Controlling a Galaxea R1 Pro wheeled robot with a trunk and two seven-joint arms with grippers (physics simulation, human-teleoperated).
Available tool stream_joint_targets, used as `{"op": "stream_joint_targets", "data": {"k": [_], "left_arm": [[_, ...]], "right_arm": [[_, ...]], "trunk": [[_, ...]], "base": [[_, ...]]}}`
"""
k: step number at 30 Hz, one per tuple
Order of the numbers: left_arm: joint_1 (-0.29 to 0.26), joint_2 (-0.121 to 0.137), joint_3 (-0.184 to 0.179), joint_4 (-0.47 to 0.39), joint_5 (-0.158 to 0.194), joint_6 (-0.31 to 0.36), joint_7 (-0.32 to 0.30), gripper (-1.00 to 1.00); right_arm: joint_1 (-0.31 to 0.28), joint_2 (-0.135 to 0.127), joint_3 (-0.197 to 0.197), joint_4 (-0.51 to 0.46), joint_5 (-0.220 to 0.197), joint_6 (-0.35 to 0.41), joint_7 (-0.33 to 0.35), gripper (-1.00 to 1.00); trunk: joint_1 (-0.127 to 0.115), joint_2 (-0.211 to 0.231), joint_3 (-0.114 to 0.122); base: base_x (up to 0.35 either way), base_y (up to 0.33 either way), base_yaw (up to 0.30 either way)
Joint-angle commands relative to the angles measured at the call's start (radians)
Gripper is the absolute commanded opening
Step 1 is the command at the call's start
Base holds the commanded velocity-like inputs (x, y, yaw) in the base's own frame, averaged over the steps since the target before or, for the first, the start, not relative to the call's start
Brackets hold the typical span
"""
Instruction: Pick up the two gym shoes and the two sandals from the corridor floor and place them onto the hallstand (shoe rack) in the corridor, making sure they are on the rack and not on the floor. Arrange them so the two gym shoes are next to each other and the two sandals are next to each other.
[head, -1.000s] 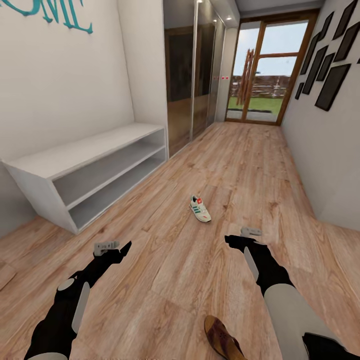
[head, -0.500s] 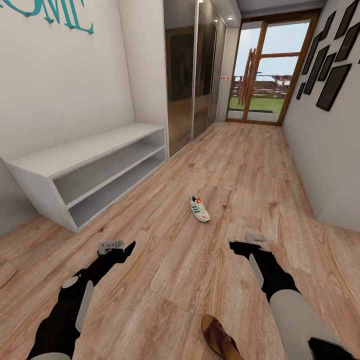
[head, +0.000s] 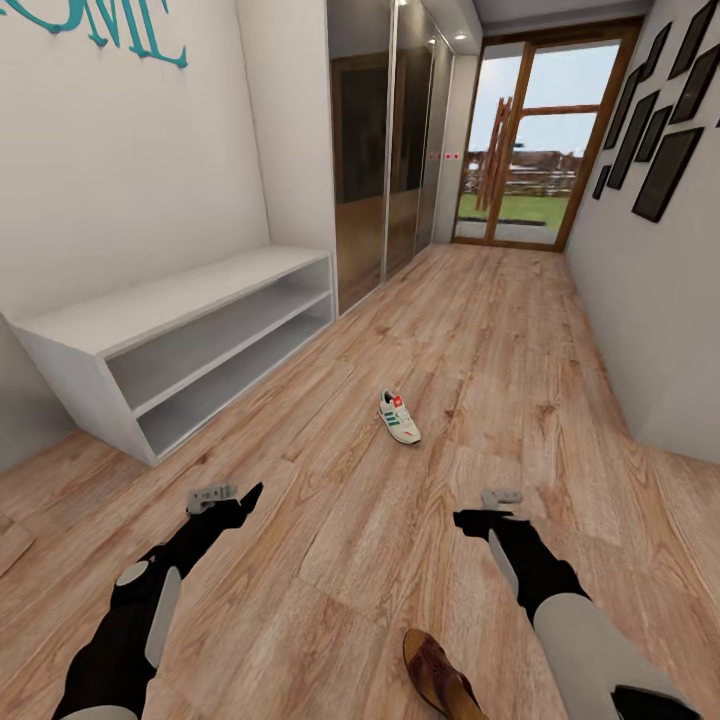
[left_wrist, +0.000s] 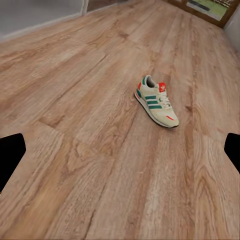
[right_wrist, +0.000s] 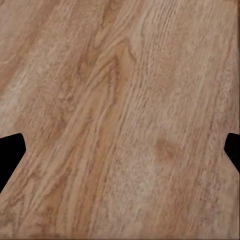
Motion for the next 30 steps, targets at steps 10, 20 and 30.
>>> {"op": "stream_joint_targets", "data": {"k": [10,20,30], "left_arm": [[-0.001,0.003,0.007,-0.001,0.063,-0.023,-0.008,1.0],[-0.001,0.005,-0.065,-0.002,0.126,-0.013,-0.007,1.0],[-0.001,0.002,-0.197,-0.044,0.044,0.108,-0.003,1.0]], "right_arm": [[0.009,-0.018,-0.001,0.055,0.066,-0.051,-0.01,1.0],[0.062,-0.037,0.0,0.487,0.22,-0.633,-0.009,1.0],[0.156,-0.049,0.0,0.518,0.434,-0.717,-0.014,1.0]], "trunk": [[0.0,0.0,-0.001],[0.0,0.0,-0.001],[0.0,0.0,-0.001]], "base": [[0.0,0.0,0.0],[0.0,0.0,0.0],[0.0,0.0,0.0]]}}
